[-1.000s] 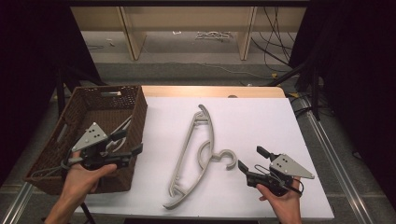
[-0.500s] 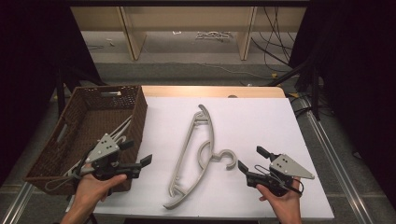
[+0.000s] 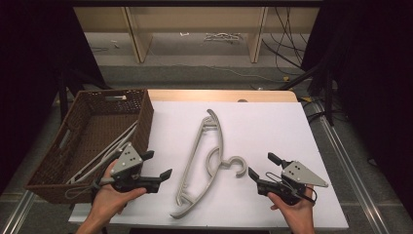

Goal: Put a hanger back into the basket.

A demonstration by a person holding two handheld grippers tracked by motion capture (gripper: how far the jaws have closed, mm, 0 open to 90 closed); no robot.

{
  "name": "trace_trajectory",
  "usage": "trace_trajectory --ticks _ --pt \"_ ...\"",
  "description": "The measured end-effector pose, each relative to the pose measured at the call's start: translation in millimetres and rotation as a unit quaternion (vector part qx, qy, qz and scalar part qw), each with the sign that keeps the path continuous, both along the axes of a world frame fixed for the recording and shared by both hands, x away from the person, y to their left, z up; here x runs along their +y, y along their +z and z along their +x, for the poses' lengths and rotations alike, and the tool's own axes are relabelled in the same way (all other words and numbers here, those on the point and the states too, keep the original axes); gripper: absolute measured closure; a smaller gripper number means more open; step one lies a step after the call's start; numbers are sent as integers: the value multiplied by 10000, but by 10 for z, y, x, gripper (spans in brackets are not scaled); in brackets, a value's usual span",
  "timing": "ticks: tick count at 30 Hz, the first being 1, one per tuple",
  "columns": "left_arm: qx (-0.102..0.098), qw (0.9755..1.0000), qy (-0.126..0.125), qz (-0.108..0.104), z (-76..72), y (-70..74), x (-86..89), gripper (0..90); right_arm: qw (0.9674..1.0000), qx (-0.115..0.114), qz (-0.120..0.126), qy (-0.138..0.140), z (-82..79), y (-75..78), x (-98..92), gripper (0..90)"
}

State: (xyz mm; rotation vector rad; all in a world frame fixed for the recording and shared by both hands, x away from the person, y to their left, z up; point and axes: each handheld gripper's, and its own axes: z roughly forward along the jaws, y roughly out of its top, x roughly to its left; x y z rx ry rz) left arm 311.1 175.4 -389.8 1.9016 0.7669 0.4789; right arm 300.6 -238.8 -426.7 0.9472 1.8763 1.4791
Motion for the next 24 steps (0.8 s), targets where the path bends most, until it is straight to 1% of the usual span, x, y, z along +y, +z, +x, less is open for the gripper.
trace_trajectory --ticks 4,6,7,8,9,10,11,12,13,14,15,16,17,19,24 --pt "22 9997 -153 172 22 -36 -138 172 10000 -8 -2 31 5 -3 6 189" --pt "84 9995 -189 257 44 -65 -212 174 10000 3 3 45 3 -4 4 189" --pt "113 9993 -225 291 61 -80 -252 174 10000 -60 66 32 11 -8 3 189" --pt "167 9991 -233 303 76 -97 -296 174 10000 -60 66 32 11 -8 3 189" --pt "204 9988 -295 334 97 -111 -341 173 9999 75 -74 2 -7 11 -19 189" --pt "237 9984 -333 392 113 -122 -386 175 10000 6 -16 4 6 1 -10 189" --pt "269 9980 -373 423 126 -134 -432 175 10000 6 -16 4 6 1 -10 189" --pt "286 9974 -436 505 141 -140 -472 178 10000 -50 62 41 17 -11 3 189" --pt "254 9976 -474 442 158 -159 -529 180 10000 -37 47 58 15 -11 4 189" --pt "305 9965 -524 582 171 -160 -565 179 10000 -35 42 38 11 -10 1 189" --pt "324 9961 -576 590 191 -179 -623 179 9997 220 -45 15 -27 13 -16 189" --pt "350 9953 -630 649 205 -190 -664 181 9999 114 41 -7 -16 3 -7 189" --pt "334 9948 -677 683 219 -202 -695 185 9999 134 90 17 -17 1 -5 189" --pt "366 9936 -743 773 246 -234 -788 186 9999 126 99 5 -19 5 -8 189" --pt "454 9911 -886 879 318 -282 -944 190 9999 118 78 -16 -19 10 -15 189"
